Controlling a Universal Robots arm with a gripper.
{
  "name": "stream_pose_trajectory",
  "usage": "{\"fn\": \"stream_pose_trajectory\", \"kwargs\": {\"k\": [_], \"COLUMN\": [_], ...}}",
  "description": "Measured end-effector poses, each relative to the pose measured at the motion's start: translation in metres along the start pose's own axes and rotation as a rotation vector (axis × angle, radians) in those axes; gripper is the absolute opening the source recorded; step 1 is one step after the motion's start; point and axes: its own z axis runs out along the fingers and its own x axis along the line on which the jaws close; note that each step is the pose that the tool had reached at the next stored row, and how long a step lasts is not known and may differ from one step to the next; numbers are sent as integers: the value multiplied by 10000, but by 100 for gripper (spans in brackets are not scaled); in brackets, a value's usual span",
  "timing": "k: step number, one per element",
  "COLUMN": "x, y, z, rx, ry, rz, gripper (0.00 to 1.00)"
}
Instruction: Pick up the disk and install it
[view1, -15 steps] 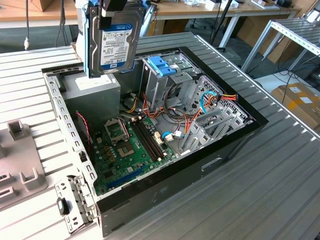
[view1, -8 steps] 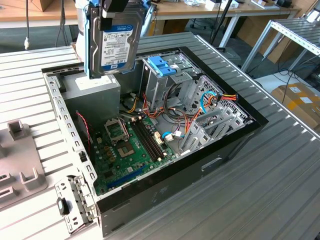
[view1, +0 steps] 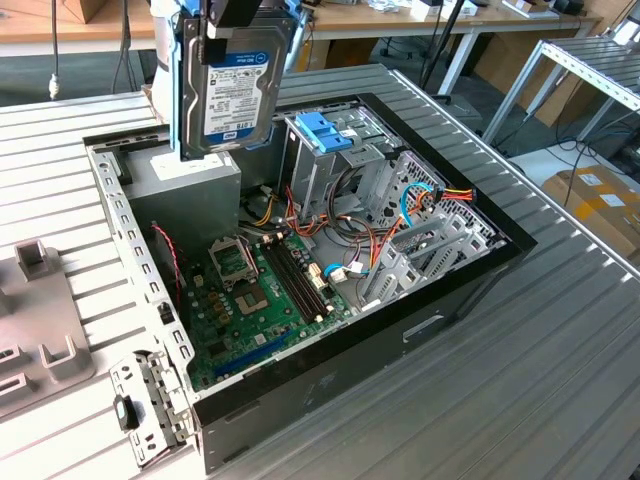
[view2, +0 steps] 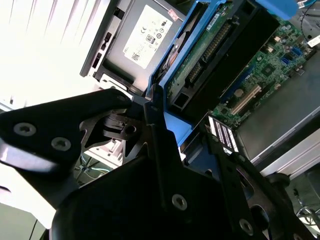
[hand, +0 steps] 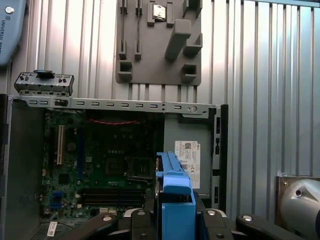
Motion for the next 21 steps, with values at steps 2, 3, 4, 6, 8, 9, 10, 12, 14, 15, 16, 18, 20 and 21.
{"fn": "stream_pose_trajectory", "kwargs": {"k": [2,3,4,6,8,9,10,12,14,15,16,18,20,21], "x": [11,16,20,30,41,48,53,62,70,73,80,102,121,125], "y": [0,0,1,1,1,1,1,1,1,1,1,1,1,1], "z": [-1,-1,-1,-2,-3,-3,-4,-4,-4,-5,-5,-7,-8,-9], "rx": [0,0,0,0,0,0,0,1,1,0,0,0,0,0], "ry": [-1,-1,-1,-1,-1,-1,-1,-1,-1,-1,-1,-1,-1,0], "rz": [0,0,0,0,0,0,0,0,0,0,0,0,0,0], "gripper": [37,37,37,37,37,37,37,37,37,37,37,37,37,37]}}
